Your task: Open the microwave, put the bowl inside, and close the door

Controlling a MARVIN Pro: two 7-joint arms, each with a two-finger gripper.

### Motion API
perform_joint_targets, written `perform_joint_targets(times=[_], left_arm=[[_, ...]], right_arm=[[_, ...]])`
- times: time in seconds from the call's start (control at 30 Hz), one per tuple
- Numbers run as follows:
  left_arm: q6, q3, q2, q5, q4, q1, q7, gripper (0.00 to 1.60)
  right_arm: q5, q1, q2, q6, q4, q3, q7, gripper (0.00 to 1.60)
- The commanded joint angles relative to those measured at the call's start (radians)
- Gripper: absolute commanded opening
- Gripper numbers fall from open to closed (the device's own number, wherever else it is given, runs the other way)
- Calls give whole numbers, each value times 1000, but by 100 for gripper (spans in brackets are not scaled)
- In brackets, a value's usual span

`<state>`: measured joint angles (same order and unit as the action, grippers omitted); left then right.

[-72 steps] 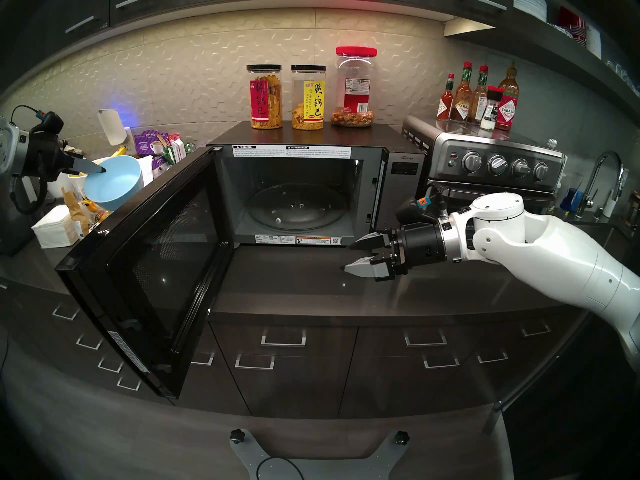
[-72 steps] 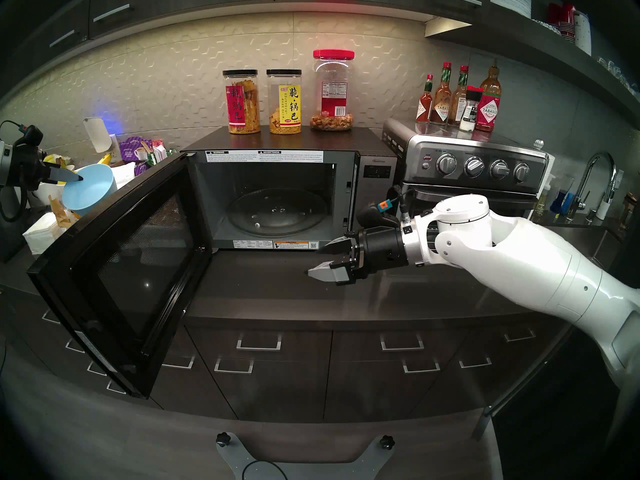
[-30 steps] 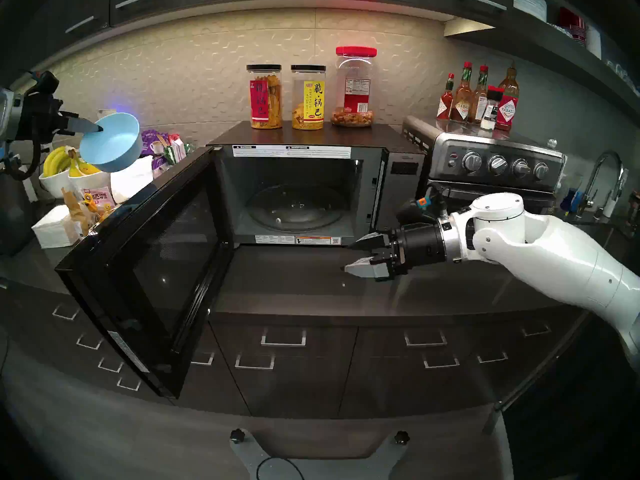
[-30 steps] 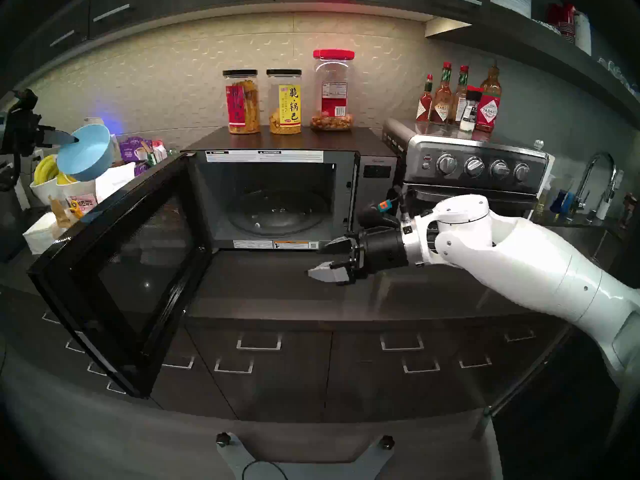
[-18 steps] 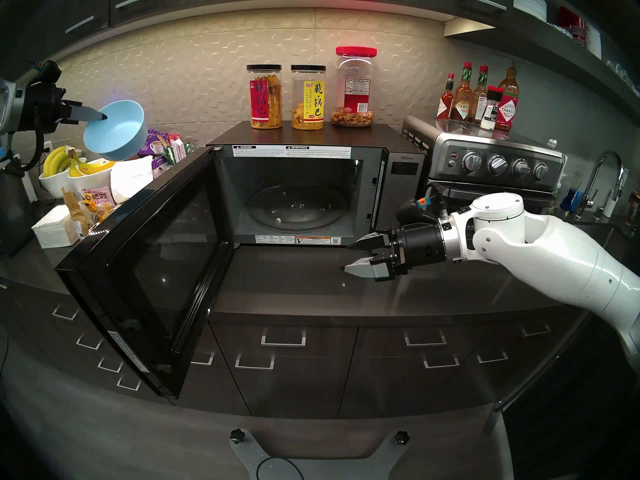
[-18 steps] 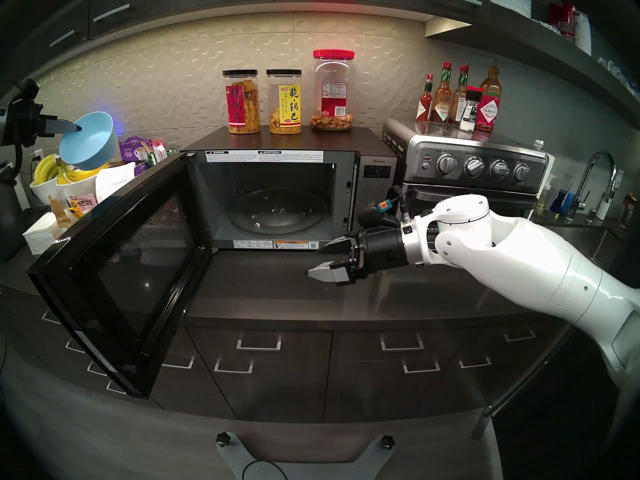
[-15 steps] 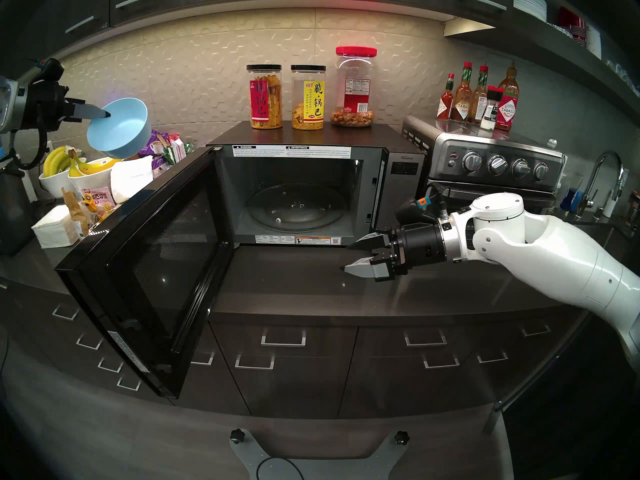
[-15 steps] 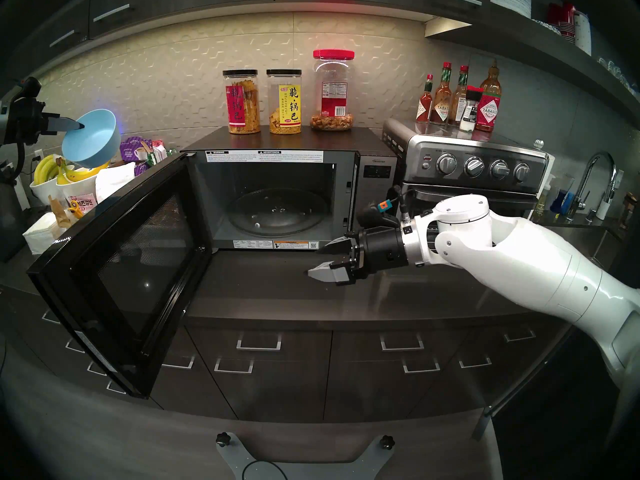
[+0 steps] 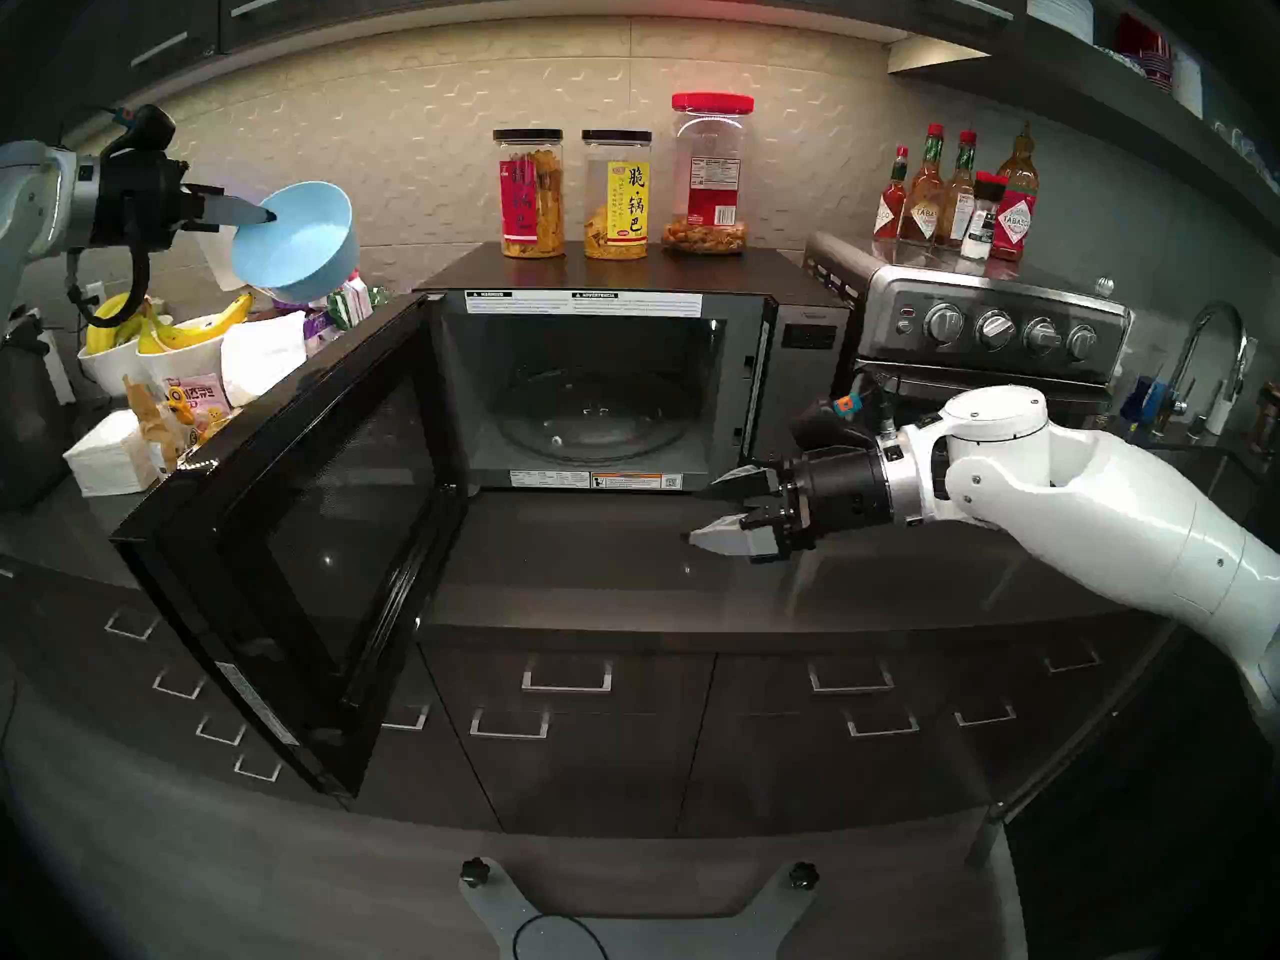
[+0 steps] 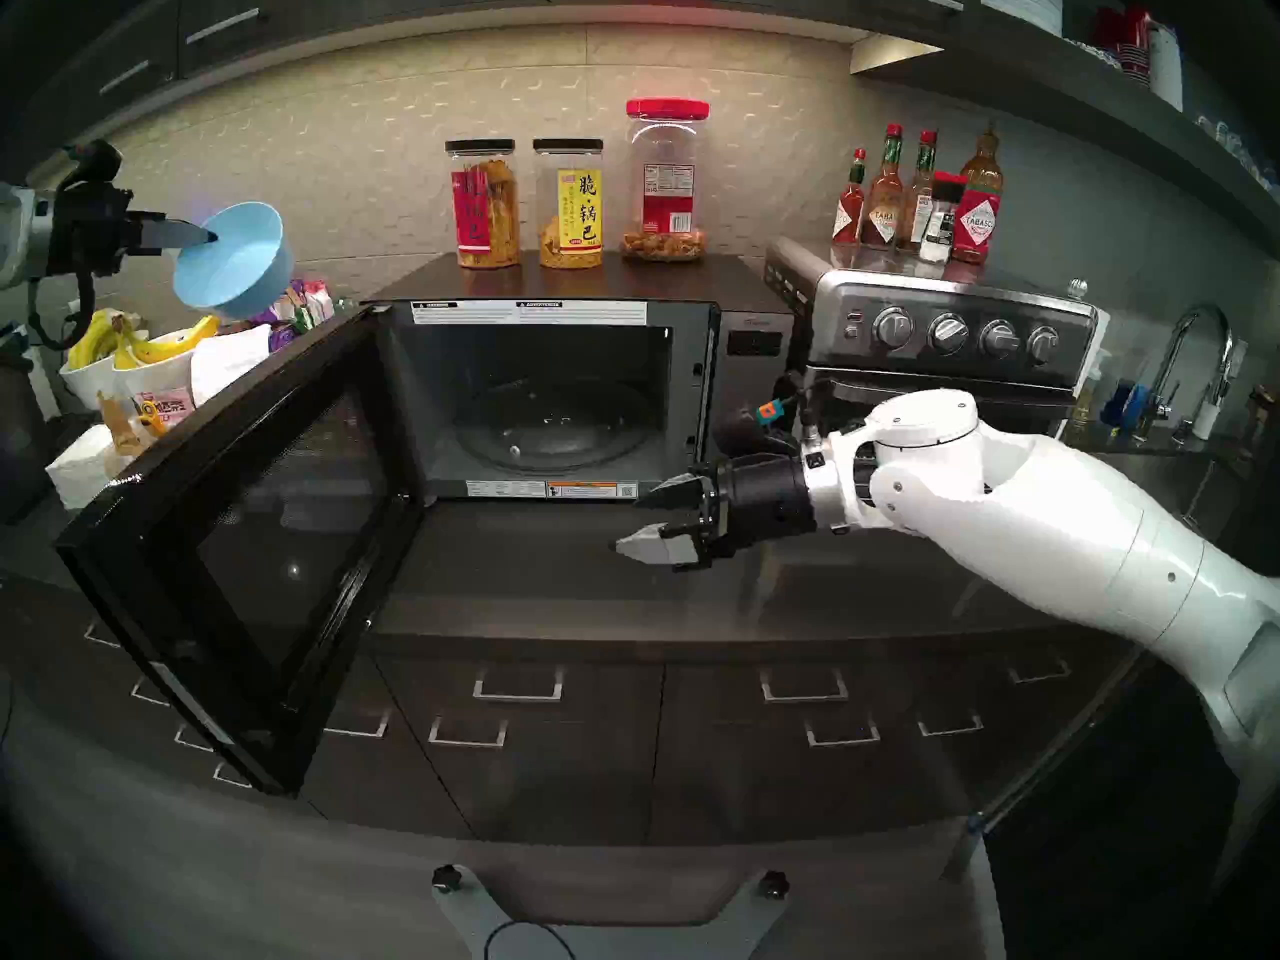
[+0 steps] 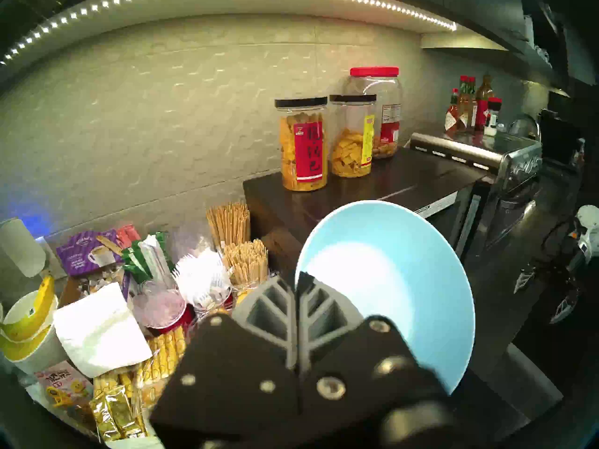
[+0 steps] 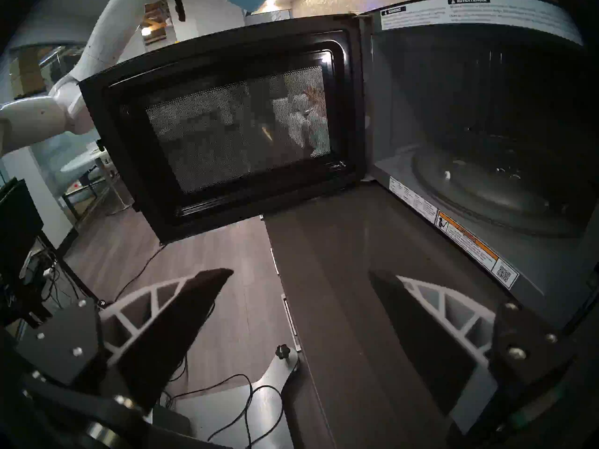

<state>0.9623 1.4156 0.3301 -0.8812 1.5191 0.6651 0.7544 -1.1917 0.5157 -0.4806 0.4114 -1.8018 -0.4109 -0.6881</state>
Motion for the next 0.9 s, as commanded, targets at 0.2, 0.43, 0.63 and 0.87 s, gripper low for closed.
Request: perform_joint_targets(times=[0.2,0.43,0.63,0.87], left_arm=[[-2,-46,144,16,-36,-166,-40,0],[-2,-83,205,34,-64,-220,-51,0],[-2,-127,262,56,-106,-278,-50,0],[-2,-179,311,70,-157,-339,-35,0]], right_arm=[[-3,-13,-2,-4,-1,-13,1,160],[-3,-13,-2,-4,-1,-13,1,160],[-3,-13,-2,-4,-1,-13,1,160],[-3,-13,-2,-4,-1,-13,1,160]])
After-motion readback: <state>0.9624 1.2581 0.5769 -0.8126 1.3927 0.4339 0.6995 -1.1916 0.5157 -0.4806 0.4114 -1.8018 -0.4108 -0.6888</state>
